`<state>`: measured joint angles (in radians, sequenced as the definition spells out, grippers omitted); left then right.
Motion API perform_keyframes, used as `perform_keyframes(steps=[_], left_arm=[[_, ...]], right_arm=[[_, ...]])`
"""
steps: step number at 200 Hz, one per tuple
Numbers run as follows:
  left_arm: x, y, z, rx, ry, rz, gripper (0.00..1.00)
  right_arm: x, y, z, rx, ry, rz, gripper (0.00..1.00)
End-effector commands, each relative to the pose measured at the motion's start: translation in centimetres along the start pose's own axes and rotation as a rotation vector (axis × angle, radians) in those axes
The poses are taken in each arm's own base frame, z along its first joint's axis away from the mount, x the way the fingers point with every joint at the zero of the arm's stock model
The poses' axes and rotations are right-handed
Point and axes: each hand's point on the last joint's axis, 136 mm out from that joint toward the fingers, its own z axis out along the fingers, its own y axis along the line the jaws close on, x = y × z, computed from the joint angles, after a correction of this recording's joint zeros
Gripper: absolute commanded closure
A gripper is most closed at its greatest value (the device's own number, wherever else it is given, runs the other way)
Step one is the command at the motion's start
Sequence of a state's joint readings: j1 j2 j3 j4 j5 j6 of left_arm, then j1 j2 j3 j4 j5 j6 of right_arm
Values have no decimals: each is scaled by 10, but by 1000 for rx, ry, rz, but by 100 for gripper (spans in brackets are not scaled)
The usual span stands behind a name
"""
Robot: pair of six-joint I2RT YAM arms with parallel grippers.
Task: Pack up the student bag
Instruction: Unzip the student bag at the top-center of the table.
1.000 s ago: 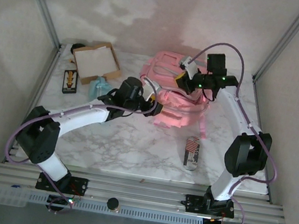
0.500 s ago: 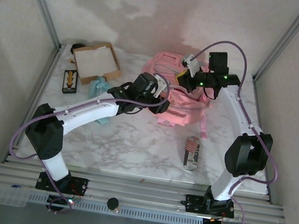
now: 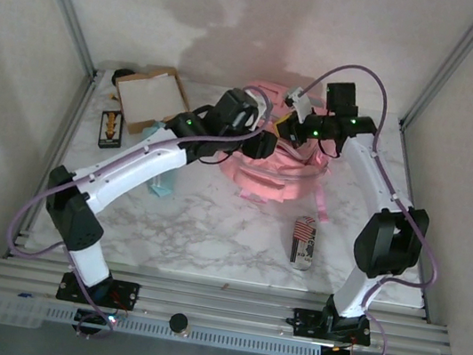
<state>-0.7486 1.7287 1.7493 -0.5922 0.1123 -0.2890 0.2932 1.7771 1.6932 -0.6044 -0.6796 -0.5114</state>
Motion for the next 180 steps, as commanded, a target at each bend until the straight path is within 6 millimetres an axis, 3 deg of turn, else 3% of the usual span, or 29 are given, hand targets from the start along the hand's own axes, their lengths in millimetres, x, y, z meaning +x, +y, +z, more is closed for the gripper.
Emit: perform_keyframes(steps=[1,37,128,158,180], left_arm=[[32,11,13,-84,132,-13,43],[45,28,26,-184,189,24,45],[22,49,44,-350,111,40,60],[18,44,48,-320,90,47,67],[18,47,47,-334,89,47,78]], right_arm=[[-62,20,-18,-74,-172,-103,100],[-61,18,-15,-80,-158,-85,100],[-60,18,-11,-86,-151,-82,100],[-59,18,-10,-83,-149,-81,100],[-58,17,-11,-74,-146,-82,100]])
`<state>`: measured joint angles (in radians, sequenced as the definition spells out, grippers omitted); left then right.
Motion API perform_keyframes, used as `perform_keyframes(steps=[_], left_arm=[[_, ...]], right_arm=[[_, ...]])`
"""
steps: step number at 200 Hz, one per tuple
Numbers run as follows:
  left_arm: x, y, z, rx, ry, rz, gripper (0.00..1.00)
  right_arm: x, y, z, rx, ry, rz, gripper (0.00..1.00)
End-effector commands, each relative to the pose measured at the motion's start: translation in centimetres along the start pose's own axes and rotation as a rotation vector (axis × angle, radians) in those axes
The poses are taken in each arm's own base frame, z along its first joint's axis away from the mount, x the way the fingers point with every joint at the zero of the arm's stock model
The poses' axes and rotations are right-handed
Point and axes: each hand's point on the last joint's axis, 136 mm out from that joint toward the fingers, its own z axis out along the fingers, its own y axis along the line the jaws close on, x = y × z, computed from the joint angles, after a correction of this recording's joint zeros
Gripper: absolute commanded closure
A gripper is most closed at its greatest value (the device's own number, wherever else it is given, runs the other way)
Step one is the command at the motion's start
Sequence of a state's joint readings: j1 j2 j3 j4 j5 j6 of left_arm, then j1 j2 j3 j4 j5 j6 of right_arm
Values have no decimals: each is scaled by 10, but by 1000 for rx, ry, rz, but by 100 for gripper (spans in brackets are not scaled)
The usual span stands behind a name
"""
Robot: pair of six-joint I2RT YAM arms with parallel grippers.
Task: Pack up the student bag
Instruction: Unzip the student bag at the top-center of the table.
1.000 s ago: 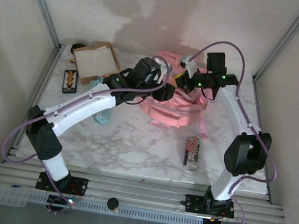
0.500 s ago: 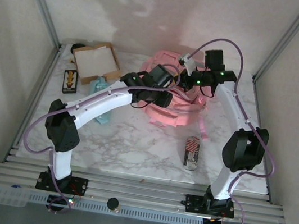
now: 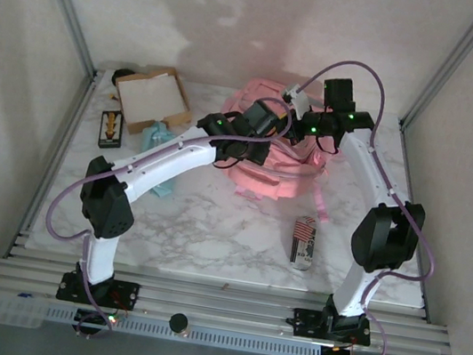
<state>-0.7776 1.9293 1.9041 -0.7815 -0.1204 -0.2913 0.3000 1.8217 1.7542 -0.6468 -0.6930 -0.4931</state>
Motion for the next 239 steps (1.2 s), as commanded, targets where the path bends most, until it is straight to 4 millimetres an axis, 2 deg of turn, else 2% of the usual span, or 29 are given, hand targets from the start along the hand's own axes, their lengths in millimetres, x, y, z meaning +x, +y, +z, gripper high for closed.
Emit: perform_keyframes(steps=[1,28,57,77,94,113,118,135,152,177,196,209,239], left_arm=[[-12,9,1,-51,-40,-10,79],[-8,14,-4,-38,-44,-14,86],[-5,28,-13,-47,-54,-40,100],[4,38,-16,-32,-41,-49,100],[7,45,-17,-20,-47,-61,100],[3,39,-20,48,-74,-74,100],[1,36,-20,69,-80,-79,100],[-3,29,-18,117,-85,-85,100],[-5,29,-17,116,-84,-82,100],[-6,28,-18,120,-87,-78,100],[-6,27,-18,132,-92,-80,100],[-7,29,-19,128,-98,-86,100],[-7,29,-21,138,-99,-82,100]], right_arm=[[-55,20,-18,-48,-155,-115,100],[-53,19,-19,-35,-150,-120,100],[-50,14,-19,-1,-132,-118,100],[-44,8,-20,39,-108,-122,100],[-40,13,-21,40,-109,-143,100],[-35,20,-20,42,-135,-164,100],[-34,23,-19,45,-134,-170,96],[-33,32,-19,48,-117,-191,93],[-33,36,-25,84,-116,-200,73],[-31,55,-31,145,-111,-255,60],[-25,70,-36,154,-132,-269,53],[-11,77,-32,150,-115,-258,49],[22,71,-20,199,-57,-229,49]])
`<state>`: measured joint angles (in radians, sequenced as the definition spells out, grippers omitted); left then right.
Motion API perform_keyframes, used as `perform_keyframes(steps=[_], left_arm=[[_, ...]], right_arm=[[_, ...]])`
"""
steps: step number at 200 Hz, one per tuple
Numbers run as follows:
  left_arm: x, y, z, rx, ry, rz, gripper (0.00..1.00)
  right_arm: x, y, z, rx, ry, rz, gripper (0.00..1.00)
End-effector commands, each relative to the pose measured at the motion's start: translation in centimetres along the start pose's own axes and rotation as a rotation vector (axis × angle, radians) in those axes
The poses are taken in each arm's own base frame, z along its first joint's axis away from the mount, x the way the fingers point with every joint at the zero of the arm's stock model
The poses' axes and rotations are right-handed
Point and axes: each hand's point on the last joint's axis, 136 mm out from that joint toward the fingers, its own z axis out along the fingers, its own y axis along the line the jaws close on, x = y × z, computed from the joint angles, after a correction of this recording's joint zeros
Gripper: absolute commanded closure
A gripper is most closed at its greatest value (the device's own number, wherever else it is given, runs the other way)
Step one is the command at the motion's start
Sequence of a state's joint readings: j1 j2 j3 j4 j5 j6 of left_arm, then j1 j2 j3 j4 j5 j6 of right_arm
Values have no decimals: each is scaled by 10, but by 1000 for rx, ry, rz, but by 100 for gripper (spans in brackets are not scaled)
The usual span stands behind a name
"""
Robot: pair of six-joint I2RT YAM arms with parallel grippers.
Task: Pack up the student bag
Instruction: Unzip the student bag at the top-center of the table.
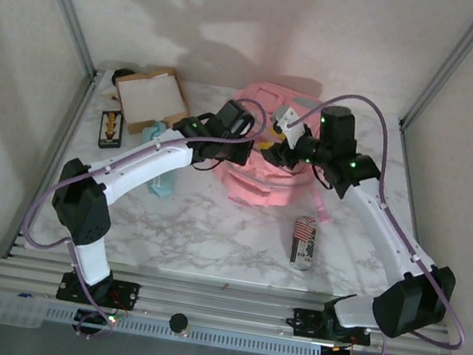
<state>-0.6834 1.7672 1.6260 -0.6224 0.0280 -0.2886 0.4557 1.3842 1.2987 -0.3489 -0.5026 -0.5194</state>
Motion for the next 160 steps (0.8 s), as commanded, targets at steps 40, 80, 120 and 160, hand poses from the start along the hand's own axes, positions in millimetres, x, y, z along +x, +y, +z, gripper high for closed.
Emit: perform_keyframes(steps=[40,80,120,160], left_arm=[[-26,-6,-15,51,-100,-6,100],[-25,-6,-12,51,-92,-8,100],[-25,-6,-13,56,-90,-12,100],[-23,-1,-14,35,-91,-13,100]], right_arm=[[52,-11,29,53,129,3,56],[58,-15,46,28,153,-27,59],[64,-28,58,63,181,-65,75],[55,-43,55,139,164,-142,93]])
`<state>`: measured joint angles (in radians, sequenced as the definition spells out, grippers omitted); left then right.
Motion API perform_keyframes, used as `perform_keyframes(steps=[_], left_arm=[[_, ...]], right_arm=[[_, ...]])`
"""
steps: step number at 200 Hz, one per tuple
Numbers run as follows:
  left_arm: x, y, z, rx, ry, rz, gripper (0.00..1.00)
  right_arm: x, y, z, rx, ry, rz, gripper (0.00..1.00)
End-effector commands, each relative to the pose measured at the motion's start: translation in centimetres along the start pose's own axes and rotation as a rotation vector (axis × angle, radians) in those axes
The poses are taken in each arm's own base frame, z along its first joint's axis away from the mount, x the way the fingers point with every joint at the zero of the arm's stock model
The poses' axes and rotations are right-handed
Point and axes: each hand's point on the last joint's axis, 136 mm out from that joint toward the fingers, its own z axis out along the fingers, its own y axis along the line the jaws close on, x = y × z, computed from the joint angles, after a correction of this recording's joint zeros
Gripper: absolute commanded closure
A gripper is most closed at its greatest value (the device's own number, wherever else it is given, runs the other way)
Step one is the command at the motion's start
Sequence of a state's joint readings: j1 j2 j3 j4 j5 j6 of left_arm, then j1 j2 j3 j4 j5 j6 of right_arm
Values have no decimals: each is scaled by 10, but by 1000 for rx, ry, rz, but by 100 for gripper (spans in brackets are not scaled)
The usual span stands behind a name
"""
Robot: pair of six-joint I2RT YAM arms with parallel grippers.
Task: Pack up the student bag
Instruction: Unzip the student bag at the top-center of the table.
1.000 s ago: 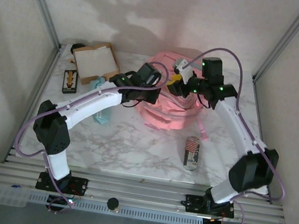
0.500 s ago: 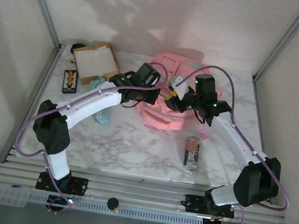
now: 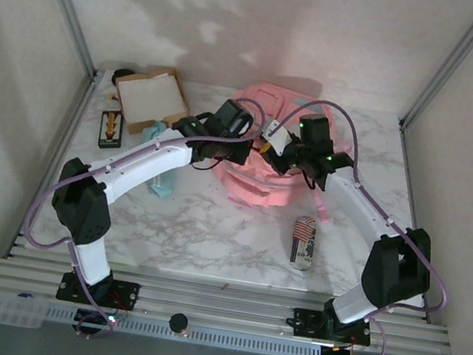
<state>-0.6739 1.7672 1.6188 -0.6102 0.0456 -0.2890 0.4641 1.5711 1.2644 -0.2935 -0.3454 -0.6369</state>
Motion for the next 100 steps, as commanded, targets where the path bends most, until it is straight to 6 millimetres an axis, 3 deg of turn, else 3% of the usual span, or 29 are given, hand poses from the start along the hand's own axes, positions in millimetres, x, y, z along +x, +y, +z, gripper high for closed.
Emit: perform_keyframes(steps=[1,28,100], left_arm=[[-23,-3,-15,22,-92,-5,100],[-21,16,-19,-47,-98,-33,100],[10,111,-13,-244,-53,-165,100]], right_arm=[[-21,-22,-6,102,-42,-82,94],[-29,-26,-17,145,-69,-130,100],[-20,-32,-51,224,-95,-165,100]])
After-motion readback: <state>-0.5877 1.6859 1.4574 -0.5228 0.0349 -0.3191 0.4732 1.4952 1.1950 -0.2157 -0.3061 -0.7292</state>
